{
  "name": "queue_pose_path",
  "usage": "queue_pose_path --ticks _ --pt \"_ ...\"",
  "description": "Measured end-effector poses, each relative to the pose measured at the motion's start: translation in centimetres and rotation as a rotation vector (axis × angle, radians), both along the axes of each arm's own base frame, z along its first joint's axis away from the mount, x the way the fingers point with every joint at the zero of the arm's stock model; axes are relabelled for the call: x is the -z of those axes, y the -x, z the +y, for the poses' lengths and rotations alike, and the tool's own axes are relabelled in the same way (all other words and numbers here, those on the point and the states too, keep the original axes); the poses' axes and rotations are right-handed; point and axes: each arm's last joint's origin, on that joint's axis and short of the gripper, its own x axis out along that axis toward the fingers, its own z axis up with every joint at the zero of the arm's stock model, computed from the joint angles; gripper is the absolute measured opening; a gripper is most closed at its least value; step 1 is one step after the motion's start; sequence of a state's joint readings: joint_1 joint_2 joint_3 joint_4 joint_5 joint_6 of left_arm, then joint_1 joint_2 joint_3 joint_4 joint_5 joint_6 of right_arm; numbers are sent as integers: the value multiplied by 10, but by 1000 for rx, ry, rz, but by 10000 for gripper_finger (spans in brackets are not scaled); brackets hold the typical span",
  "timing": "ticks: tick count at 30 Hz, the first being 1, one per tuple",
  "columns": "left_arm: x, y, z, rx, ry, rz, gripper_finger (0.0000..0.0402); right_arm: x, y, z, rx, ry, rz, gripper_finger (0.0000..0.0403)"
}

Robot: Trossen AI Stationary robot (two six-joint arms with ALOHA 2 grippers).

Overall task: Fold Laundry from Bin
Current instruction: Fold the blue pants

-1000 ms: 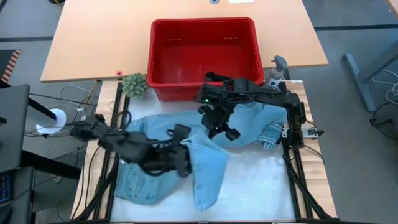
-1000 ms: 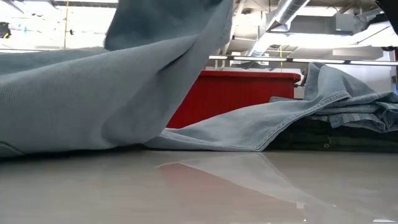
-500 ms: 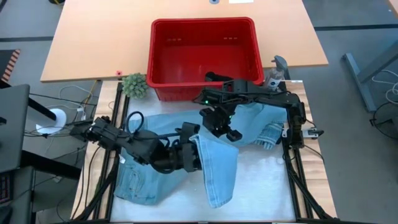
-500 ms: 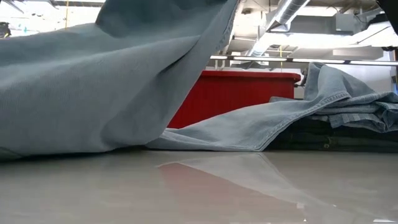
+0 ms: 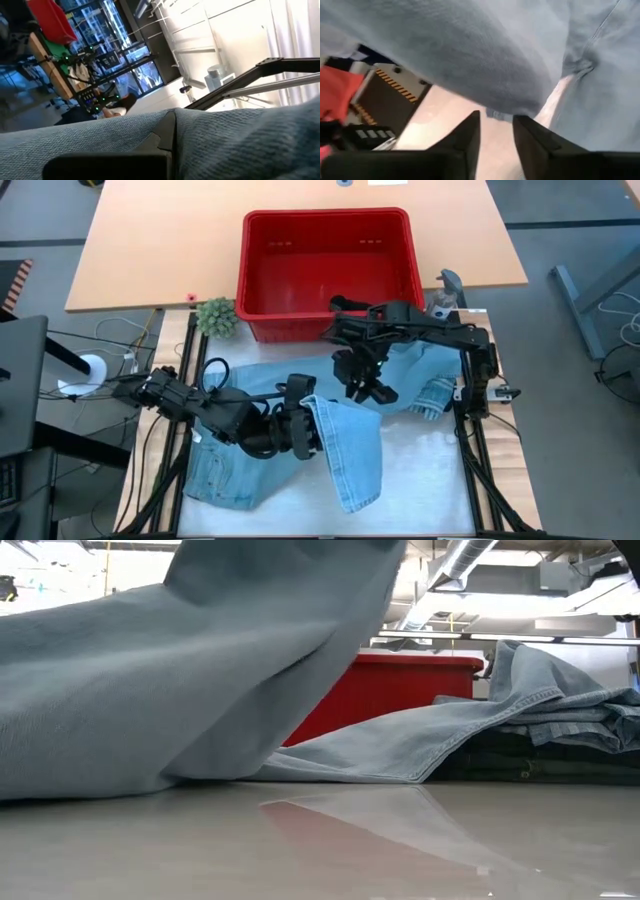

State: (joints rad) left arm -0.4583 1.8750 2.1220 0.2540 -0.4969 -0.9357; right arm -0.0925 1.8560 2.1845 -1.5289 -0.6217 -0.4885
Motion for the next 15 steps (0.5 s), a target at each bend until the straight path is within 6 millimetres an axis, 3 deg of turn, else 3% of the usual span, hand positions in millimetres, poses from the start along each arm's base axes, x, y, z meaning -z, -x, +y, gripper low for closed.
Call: queue_pose_path --ticks 8,15 --pt "-4 7 -3 -26 -49 5 0 -46 57 0 53 -68 -83 204" --pt "-4 7 -2 -55 -57 17 0 -95 136 7 131 -97 -250 202"
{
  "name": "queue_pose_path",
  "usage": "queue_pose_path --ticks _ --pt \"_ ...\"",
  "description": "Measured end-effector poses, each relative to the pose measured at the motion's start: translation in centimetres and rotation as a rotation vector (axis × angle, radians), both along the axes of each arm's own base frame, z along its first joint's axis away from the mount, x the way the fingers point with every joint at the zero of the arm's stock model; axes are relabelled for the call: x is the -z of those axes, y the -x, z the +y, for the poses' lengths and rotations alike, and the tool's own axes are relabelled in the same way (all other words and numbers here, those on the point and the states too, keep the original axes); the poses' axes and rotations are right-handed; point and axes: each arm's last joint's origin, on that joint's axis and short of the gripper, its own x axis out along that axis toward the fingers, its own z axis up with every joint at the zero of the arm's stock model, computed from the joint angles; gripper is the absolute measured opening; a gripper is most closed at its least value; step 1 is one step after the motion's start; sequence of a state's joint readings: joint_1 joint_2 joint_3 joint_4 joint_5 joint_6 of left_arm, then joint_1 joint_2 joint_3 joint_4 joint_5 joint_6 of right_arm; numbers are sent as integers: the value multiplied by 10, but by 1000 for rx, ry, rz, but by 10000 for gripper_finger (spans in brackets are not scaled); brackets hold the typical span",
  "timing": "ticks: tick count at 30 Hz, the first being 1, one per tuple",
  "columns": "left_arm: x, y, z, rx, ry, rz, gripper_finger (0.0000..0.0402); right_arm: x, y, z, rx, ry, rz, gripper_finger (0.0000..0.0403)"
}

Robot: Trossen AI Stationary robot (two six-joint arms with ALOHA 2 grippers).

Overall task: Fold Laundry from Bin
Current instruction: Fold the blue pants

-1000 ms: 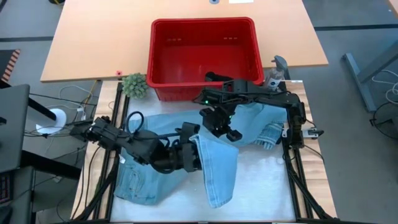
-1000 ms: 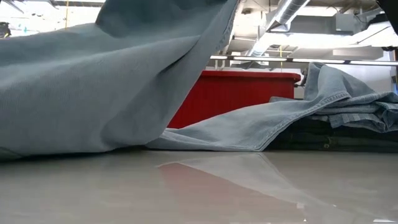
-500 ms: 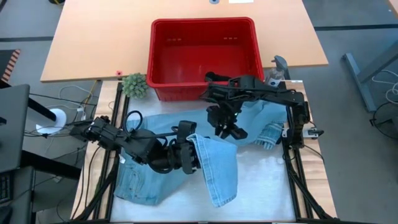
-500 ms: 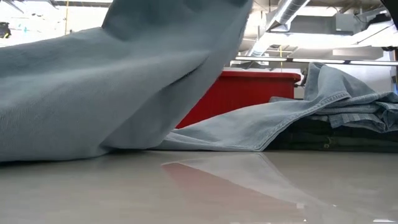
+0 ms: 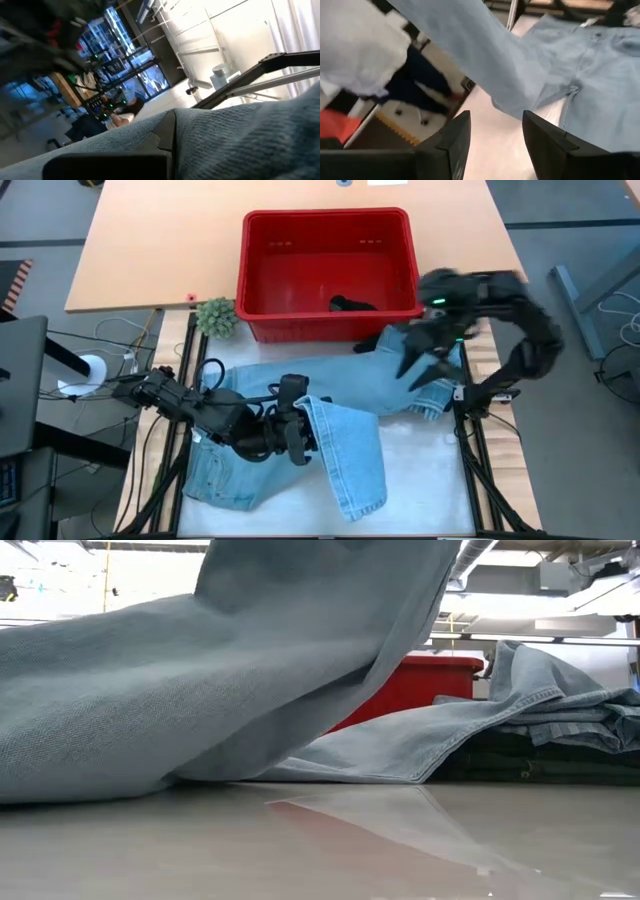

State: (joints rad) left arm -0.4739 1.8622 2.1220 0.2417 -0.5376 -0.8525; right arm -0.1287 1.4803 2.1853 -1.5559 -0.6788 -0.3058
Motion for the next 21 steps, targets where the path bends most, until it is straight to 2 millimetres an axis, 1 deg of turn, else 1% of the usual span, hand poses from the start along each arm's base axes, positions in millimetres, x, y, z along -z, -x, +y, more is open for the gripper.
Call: queue_pose_path --ticks 3,6,8,12,14,16,21 --pt "3 -3 6 -69 -22 45 0 -16 30 5 62 -61 -49 196" --pt "11 -10 16 -159 -82 144 0 -32 59 13 105 -151 -110 192" --pt "16 -15 22 -213 -141 211 0 -42 76 19 104 -209 -163 191" --pt "29 -29 31 -274 -209 281 0 -60 103 28 115 -290 -288 191" --pt "42 -42 27 -279 -241 300 0 -66 111 30 147 -314 -337 191" --pt "60 -59 21 -287 -278 319 0 -69 118 31 185 -324 -367 191" --pt "111 -100 3 -292 -265 320 0 -69 121 33 252 -310 -372 191"
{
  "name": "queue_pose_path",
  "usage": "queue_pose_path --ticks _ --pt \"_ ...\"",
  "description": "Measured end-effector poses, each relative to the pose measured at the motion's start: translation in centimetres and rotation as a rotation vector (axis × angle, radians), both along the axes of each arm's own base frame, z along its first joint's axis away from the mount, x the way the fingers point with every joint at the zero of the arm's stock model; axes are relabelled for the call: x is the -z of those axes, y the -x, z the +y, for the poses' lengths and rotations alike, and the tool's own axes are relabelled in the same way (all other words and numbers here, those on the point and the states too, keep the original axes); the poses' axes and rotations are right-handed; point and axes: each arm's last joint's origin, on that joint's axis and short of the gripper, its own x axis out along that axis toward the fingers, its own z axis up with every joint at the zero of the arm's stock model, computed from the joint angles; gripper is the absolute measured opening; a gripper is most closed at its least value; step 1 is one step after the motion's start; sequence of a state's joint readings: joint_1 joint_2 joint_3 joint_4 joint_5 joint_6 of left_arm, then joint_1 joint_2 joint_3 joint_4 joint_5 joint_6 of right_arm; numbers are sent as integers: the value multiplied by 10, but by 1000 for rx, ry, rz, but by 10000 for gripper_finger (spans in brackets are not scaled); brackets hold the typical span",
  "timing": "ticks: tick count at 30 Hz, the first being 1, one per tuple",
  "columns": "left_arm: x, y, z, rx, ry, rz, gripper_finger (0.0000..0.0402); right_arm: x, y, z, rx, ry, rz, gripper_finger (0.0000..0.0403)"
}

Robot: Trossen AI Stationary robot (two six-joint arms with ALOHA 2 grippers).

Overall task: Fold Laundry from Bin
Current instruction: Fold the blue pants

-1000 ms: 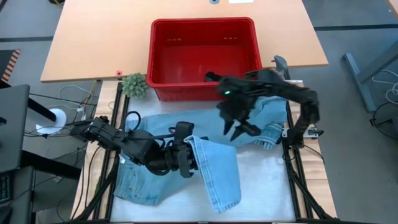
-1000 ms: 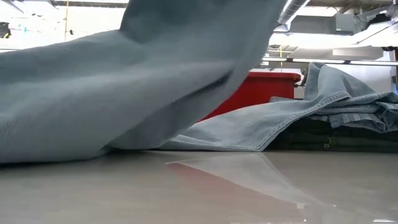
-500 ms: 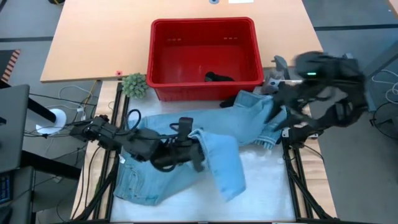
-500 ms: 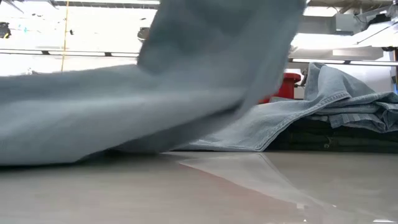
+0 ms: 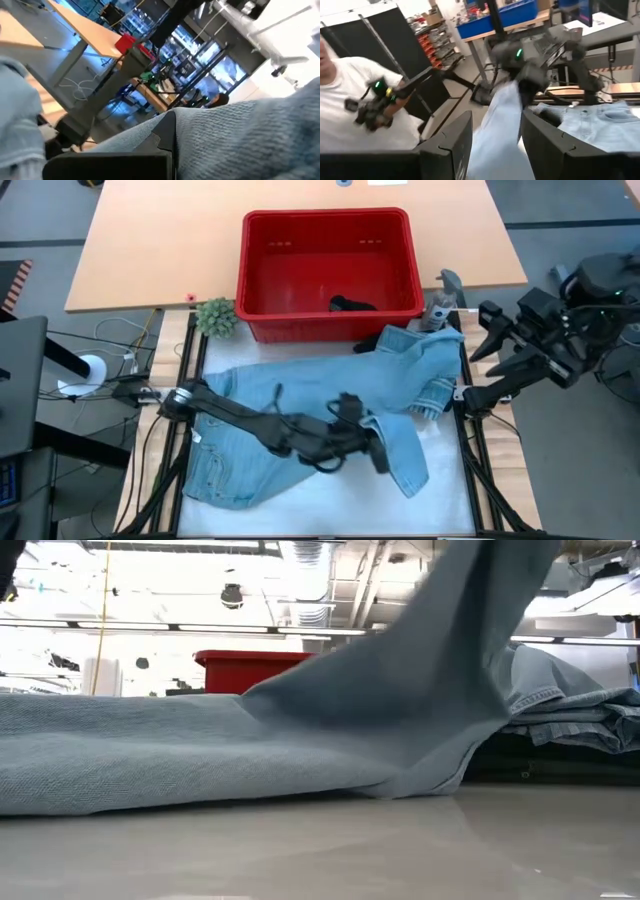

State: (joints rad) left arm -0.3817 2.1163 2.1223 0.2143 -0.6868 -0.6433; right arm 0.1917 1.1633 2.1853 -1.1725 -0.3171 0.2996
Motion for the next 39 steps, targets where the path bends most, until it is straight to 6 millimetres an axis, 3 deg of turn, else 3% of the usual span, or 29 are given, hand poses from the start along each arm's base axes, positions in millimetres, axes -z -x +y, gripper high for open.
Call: queue_pose_path --ticks 7,13,17,23,31,39 --pt "76 -52 -16 -27 44 -168 0 2 -8 7 -54 42 1 191" --pt "119 -91 -15 330 171 -291 1 3 -14 13 -104 71 2 191" --pt "142 -96 -10 411 296 -282 19 4 -15 16 -132 78 2 191" --pt "135 -93 -7 488 166 -357 82 4 -13 20 -179 87 -5 191" --pt "124 -89 -14 620 -151 -411 184 4 -12 23 -207 88 -5 191" --pt "154 -100 -5 469 -397 265 221 6 -21 27 -204 74 26 191"
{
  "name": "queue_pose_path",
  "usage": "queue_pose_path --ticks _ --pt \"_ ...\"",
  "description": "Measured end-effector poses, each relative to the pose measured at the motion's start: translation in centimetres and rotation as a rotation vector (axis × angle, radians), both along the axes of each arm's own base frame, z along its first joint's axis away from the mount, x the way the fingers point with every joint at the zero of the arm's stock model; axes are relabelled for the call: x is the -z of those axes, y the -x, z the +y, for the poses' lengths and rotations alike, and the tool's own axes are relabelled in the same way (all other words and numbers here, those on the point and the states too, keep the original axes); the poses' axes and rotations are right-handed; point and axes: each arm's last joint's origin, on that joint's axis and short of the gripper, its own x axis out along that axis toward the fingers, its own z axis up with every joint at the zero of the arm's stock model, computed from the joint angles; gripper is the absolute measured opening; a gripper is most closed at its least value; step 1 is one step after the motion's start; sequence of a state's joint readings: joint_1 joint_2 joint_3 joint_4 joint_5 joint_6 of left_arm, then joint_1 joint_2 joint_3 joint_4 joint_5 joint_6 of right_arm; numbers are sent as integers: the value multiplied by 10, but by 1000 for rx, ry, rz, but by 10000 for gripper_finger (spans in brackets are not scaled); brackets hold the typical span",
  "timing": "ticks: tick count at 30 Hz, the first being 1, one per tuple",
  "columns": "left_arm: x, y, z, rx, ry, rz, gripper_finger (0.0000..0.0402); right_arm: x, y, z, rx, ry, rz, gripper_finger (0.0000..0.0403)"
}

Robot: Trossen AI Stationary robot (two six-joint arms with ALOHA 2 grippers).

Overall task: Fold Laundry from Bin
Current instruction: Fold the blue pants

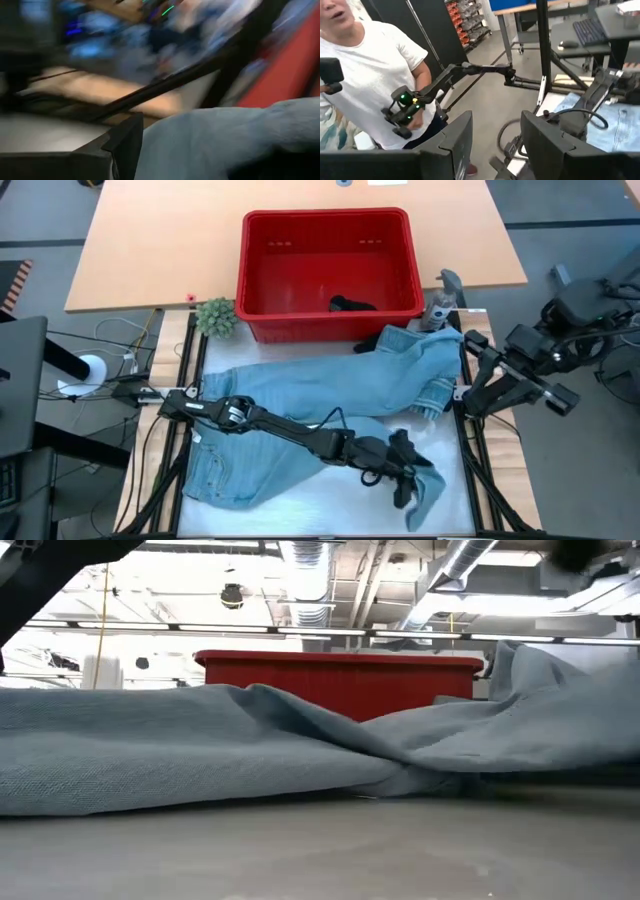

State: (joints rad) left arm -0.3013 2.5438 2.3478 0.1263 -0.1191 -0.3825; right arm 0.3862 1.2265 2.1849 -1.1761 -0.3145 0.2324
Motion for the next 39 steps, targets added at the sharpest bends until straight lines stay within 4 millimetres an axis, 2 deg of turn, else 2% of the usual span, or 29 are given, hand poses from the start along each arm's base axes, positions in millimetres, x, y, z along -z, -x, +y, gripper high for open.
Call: queue_pose_path --ticks 4,10,14,16,19,23,27,31,36,39 --pt "5 6 8 -149 -265 149 221 5 -7 3 8 10 63 191" --pt "3 12 3 -239 -426 197 220 24 -15 3 120 78 268 191" --pt "-7 24 -1 -379 -644 259 220 34 -23 6 154 100 389 191" --pt "-14 29 2 -394 -736 300 220 38 -28 8 164 107 436 191" --pt "-21 33 6 -289 -711 311 221 41 -32 9 169 118 465 191" --pt "-23 37 8 24 -530 349 235 43 -36 12 155 124 478 191" --pt "-20 45 5 194 -473 425 259 45 -40 13 155 131 486 191" --pt "-29 64 3 214 -520 552 269 49 -42 15 193 170 521 191" --pt "-57 102 1 166 -612 694 270 54 -47 25 270 228 533 191" --pt "-79 132 -1 146 -619 774 270 69 -54 39 382 296 562 191"
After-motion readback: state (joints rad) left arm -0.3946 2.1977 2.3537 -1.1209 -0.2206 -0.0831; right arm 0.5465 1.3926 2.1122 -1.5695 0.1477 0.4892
